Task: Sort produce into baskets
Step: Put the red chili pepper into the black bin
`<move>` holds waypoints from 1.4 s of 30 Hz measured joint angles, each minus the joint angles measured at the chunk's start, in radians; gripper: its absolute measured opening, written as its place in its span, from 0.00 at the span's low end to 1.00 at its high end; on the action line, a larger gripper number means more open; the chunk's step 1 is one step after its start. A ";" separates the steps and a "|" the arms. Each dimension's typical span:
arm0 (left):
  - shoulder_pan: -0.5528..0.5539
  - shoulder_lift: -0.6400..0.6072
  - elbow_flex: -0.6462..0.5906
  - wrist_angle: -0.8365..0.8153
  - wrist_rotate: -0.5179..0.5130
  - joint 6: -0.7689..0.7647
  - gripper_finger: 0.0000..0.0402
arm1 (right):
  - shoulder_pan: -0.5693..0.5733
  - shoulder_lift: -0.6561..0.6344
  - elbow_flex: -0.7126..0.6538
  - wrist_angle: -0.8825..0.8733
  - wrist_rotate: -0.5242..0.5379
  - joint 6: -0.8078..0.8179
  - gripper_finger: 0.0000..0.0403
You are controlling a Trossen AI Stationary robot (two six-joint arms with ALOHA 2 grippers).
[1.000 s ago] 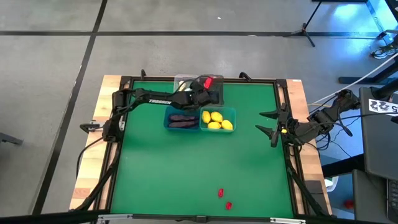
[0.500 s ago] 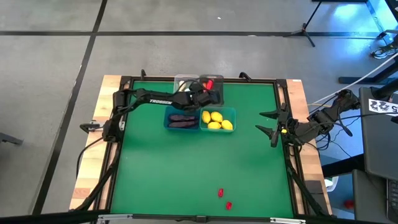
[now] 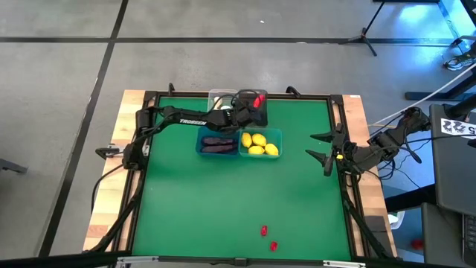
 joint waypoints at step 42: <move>0.048 -0.028 0.025 -0.077 0.239 0.382 0.59 | 0.000 0.000 0.000 -0.004 -0.001 -0.001 0.70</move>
